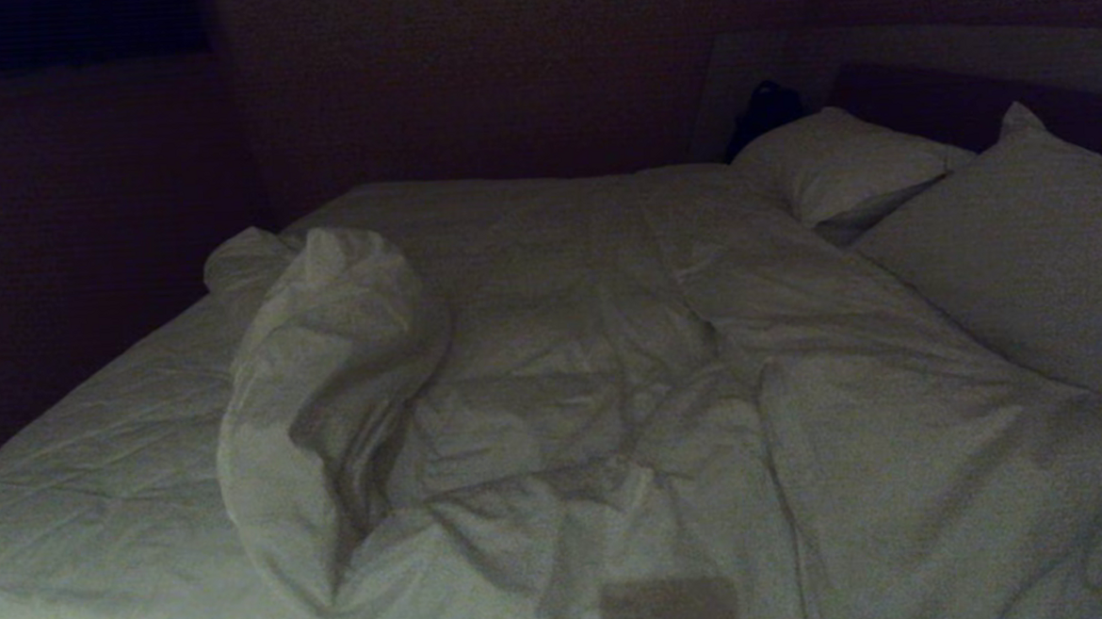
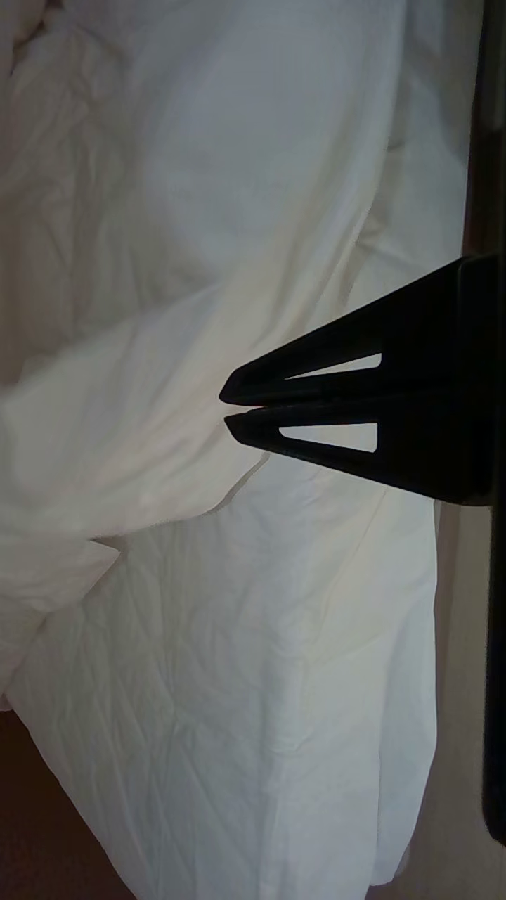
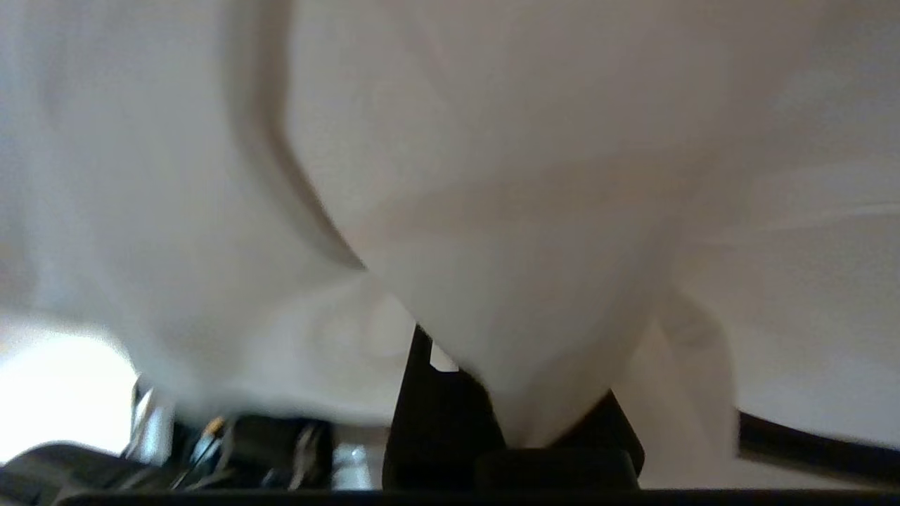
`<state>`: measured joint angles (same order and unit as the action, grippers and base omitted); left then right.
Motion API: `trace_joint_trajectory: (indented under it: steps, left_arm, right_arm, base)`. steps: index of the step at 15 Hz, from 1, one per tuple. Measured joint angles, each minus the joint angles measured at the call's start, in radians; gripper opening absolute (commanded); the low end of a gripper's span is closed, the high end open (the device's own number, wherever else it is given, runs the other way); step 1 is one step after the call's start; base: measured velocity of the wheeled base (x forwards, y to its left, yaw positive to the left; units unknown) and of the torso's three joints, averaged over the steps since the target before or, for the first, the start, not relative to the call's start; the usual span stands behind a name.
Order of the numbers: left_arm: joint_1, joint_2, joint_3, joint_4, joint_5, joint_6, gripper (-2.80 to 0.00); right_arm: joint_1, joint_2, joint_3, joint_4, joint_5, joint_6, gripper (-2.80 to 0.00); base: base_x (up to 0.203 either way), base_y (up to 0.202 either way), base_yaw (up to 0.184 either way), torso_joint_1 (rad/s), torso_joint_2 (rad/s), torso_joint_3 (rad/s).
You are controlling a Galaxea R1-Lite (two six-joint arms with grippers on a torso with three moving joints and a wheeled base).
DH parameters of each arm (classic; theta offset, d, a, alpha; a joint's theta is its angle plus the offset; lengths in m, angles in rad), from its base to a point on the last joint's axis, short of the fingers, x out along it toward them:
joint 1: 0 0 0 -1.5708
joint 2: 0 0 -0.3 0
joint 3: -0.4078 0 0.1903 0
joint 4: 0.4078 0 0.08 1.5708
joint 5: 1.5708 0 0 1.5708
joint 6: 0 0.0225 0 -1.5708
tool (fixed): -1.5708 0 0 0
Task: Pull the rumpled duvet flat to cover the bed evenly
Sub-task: Flatten the corners of the folded blanket
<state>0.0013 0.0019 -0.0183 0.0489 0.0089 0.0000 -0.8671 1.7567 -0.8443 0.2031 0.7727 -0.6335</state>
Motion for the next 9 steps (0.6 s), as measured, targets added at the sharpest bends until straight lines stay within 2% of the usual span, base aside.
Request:
trace_joint_trajectory:
  steps: [4,9]
  left_arm:
    - [0.0,0.0,0.0,0.0,0.0,0.0,-2.8]
    - [0.0,0.0,0.0,0.0,0.0,0.0,-2.8]
  right_arm:
    - [-0.08,-0.038,-0.238,0.237,-0.04,0.007,-2.8]
    - [-0.1,-0.022,-0.269,0.582,-0.141,0.004,-2.8]
  base:
    - [0.0,0.0,0.0,0.0,0.0,0.0]
    - [0.0,0.0,0.0,0.0,0.0,0.0]
